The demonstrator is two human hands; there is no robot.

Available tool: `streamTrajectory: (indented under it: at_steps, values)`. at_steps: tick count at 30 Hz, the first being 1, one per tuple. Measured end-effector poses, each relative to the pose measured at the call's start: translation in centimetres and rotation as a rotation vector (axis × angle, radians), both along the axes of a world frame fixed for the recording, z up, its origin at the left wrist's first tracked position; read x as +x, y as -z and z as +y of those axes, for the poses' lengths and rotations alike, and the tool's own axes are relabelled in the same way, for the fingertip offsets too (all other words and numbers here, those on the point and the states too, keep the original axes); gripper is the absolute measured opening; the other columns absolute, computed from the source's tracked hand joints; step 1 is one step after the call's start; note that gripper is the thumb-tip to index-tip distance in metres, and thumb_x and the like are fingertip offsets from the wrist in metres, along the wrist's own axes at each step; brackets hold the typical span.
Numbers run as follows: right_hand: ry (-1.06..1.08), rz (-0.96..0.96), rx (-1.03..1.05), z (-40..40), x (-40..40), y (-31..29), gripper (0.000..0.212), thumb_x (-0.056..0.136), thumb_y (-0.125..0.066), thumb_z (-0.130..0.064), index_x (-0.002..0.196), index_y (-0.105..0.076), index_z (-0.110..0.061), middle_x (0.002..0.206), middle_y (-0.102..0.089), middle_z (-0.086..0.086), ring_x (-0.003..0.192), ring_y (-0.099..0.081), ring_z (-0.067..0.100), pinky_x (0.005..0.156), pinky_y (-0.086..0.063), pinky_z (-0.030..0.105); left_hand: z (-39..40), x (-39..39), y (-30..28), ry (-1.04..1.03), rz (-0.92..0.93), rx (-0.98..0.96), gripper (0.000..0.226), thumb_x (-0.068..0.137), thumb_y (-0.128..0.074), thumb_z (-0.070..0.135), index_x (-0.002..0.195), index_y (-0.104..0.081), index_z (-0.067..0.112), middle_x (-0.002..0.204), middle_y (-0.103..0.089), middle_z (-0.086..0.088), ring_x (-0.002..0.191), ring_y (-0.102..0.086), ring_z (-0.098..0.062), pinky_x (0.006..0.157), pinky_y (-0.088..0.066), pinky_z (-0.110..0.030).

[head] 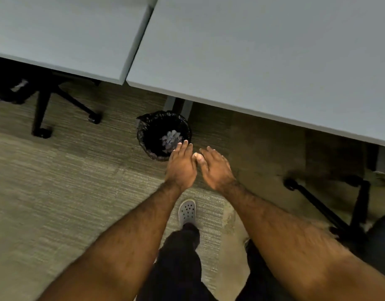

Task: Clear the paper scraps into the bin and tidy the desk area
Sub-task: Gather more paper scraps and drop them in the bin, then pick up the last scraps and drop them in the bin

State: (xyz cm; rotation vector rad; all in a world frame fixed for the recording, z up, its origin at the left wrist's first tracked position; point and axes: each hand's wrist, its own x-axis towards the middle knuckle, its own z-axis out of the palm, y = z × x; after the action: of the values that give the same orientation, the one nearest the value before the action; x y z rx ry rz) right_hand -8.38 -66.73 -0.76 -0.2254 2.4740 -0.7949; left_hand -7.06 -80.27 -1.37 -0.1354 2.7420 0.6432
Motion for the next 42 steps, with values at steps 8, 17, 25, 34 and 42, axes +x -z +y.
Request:
streamTrajectory:
  at_steps: [8,17,25,34,42]
  values:
    - [0.211,0.027,0.013,10.8,4.9,-7.4,0.063,0.099,-0.017,-0.056,0.148,-0.035,-0.021,0.156,-0.032,0.006,0.146,-0.023,0.022,0.118,-0.015,0.042,10.0,1.4,-7.4,0.269,-0.018,0.083,0.051,0.103,-0.030,0.030,0.148,-0.031,0.008,0.159,-0.023,-0.010,0.148,-0.013,-0.022,0.121,-0.013,-0.039]
    - [0.589,0.066,0.057,24.3,8.4,-12.4,0.070,0.096,-0.016,-0.061,0.148,-0.033,-0.019,0.156,-0.033,0.007,0.146,-0.023,0.022,0.119,-0.018,0.043,23.9,1.4,-13.2,0.589,-0.028,0.096,0.054,0.103,-0.023,0.041,0.148,-0.032,0.013,0.159,-0.025,-0.007,0.148,-0.016,-0.020,0.121,-0.013,-0.037]
    - [0.968,0.131,0.027,36.1,12.9,-14.7,0.072,0.093,-0.019,-0.065,0.148,-0.033,-0.021,0.158,-0.027,0.004,0.147,-0.016,0.020,0.116,-0.021,0.045,38.2,2.1,-16.0,0.804,-0.053,0.180,0.059,0.101,-0.031,0.046,0.149,-0.028,0.012,0.159,-0.025,-0.006,0.147,-0.018,-0.019,0.116,-0.017,-0.032]
    - [1.397,0.164,0.057,46.6,19.5,-13.4,0.065,0.095,-0.027,-0.059,0.146,-0.037,-0.019,0.155,-0.033,0.005,0.144,-0.026,0.023,0.117,-0.026,0.044,51.9,5.5,-15.2,1.157,-0.064,0.110,0.060,0.100,-0.041,0.041,0.151,-0.025,0.014,0.160,-0.020,-0.005,0.147,-0.016,-0.020,0.120,-0.018,-0.035]
    - [1.736,0.004,0.197,54.8,26.8,-8.3,0.058,0.096,-0.049,-0.042,0.143,-0.038,-0.009,0.153,-0.035,0.014,0.141,-0.030,0.030,0.114,-0.031,0.046,61.7,10.5,-11.4,1.397,-0.075,0.029,0.073,0.095,-0.046,0.048,0.153,-0.017,0.015,0.162,-0.013,-0.006,0.148,-0.014,-0.024,0.120,-0.015,-0.037]
